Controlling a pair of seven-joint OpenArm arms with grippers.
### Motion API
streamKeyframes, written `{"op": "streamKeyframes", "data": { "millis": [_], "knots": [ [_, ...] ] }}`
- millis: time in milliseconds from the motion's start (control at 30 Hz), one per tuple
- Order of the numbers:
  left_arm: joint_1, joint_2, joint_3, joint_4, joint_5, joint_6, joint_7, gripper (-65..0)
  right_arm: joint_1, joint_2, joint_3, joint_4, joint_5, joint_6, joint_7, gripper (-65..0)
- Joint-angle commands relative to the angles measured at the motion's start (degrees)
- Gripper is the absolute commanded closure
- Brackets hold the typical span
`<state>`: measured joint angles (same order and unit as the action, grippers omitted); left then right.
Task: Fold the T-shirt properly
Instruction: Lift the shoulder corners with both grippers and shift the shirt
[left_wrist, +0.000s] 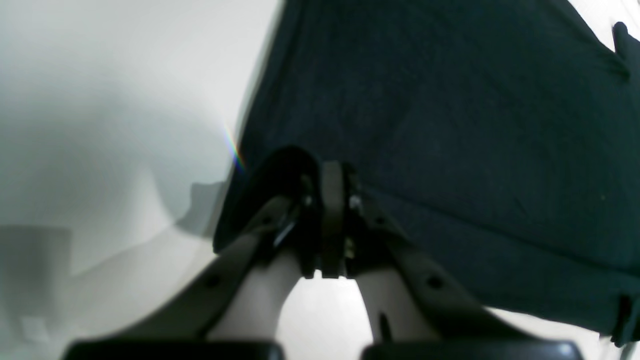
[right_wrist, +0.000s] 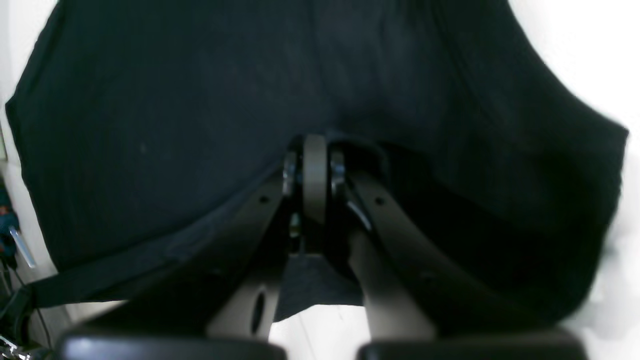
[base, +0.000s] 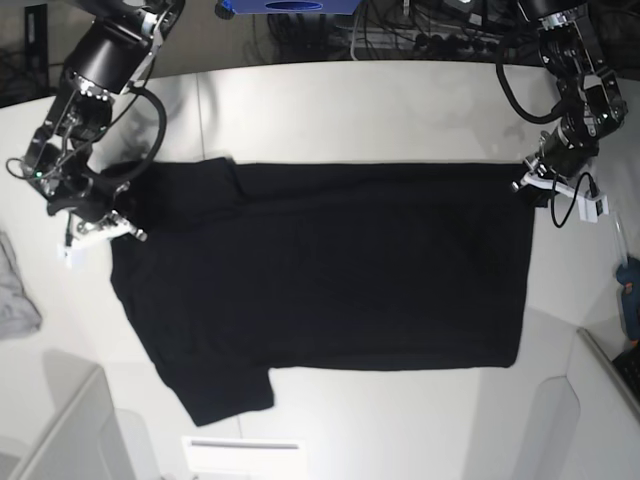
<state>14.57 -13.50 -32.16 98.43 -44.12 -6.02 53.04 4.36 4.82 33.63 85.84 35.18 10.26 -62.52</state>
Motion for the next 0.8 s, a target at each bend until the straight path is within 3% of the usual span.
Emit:
{"op": "streamKeyframes", "data": {
  "millis": [0, 767],
  "knots": [
    [-0.55, -0.88, -0.32, 0.95, -0.59, -0.26, -1.04, 0.0, 1.05, 0.76, 0.09, 0.79, 1.00, 0.16, 1.29, 0.0],
    [-5.64, -1.23, -0.23, -3.27, -0.59, -0.26, -0.86, 0.0, 3.24, 0.68, -0.35, -2.02, 1.00, 0.16, 3.84, 0.0]
  ]
}}
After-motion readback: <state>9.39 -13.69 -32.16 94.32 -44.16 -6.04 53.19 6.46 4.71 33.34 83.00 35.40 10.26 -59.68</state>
